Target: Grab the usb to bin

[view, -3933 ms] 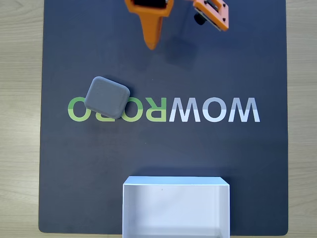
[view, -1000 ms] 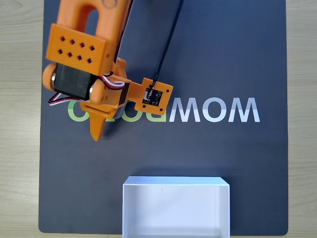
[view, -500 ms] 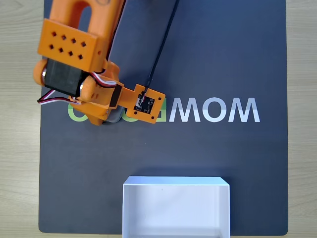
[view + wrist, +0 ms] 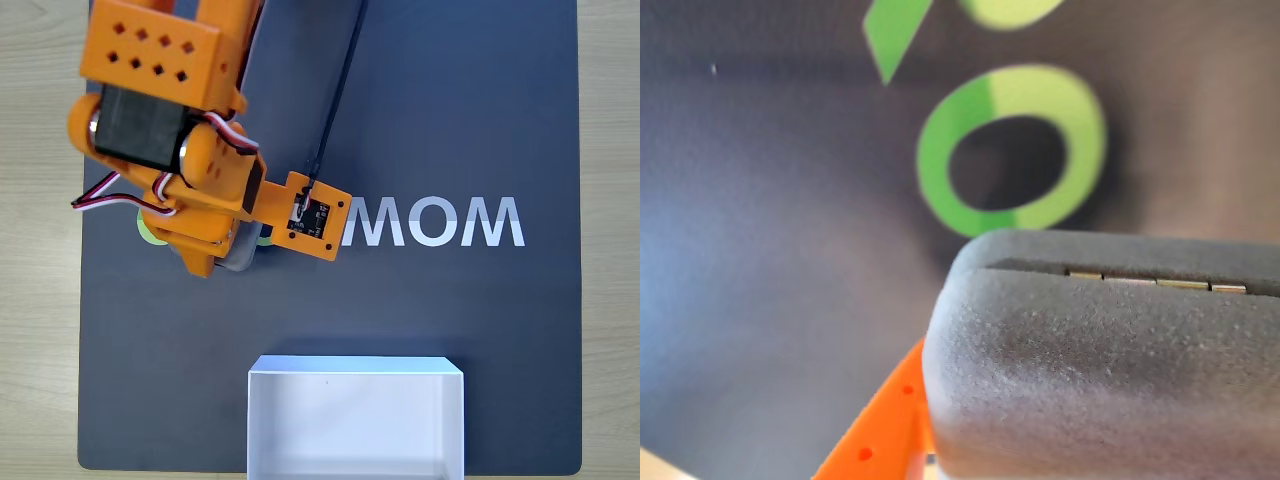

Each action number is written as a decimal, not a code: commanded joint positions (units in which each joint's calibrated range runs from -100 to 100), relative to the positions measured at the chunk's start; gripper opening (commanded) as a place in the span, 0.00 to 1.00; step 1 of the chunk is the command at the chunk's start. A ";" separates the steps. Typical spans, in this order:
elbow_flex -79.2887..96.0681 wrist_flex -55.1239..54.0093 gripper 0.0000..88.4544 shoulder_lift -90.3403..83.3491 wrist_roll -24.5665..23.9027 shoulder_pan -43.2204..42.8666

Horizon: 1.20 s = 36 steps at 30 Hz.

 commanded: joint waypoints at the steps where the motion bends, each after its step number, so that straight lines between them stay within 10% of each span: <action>1: -2.39 -2.82 0.05 -12.29 0.13 -2.45; 21: -1.85 -13.04 0.05 -41.45 0.03 -12.72; 36: -31.48 -14.35 0.05 2.55 0.08 -16.18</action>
